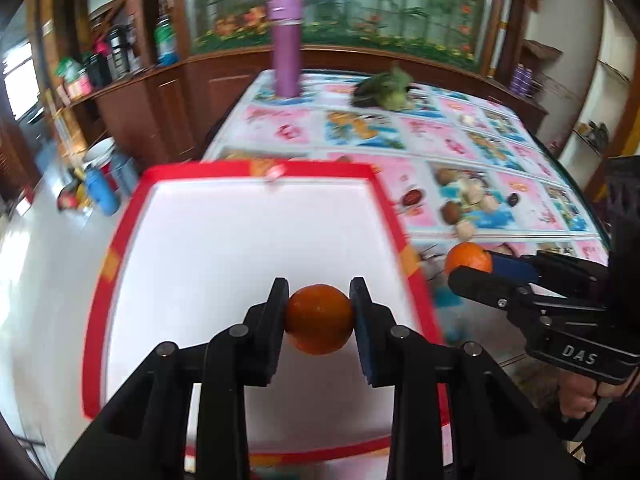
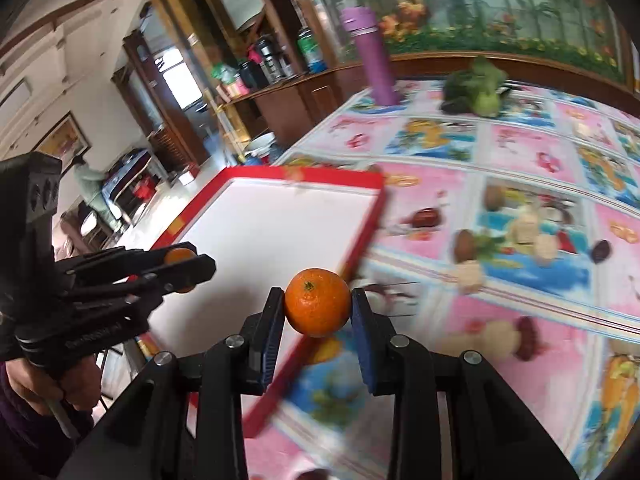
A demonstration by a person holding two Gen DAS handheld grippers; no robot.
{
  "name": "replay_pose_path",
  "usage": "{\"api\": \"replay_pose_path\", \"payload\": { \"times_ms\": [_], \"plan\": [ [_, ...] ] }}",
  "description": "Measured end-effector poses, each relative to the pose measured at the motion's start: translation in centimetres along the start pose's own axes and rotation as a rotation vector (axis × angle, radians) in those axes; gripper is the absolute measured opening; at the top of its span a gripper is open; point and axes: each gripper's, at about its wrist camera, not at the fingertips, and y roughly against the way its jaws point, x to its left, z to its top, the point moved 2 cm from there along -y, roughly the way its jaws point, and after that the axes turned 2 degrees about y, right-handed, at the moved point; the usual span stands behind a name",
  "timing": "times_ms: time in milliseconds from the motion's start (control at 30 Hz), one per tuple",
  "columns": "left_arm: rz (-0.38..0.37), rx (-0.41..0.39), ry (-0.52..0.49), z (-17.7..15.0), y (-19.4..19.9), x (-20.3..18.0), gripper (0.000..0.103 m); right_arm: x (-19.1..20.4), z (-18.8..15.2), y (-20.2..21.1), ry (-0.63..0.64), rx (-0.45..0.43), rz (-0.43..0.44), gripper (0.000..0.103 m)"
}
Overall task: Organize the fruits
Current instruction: 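Carry both oranges over the white tray and open both grippers to drop them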
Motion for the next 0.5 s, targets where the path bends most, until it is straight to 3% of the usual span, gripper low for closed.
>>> {"api": "replay_pose_path", "payload": {
  "times_ms": [67, 267, 500],
  "plan": [
    [0.056, 0.006, 0.041, -1.0, -0.3, 1.9, 0.033, 1.8, -0.2, -1.4, 0.029, 0.029, -0.005, 0.032],
    [0.127, 0.015, 0.106, -2.3, -1.0, 4.8, 0.033, 5.1, -1.2, -4.8, 0.073, 0.105, -0.009, 0.032],
    [0.148, 0.045, 0.105, -3.7, -1.4, 6.2, 0.034, 7.2, -2.6, -5.8, 0.110, 0.146, -0.038, 0.032]
  ]
}}
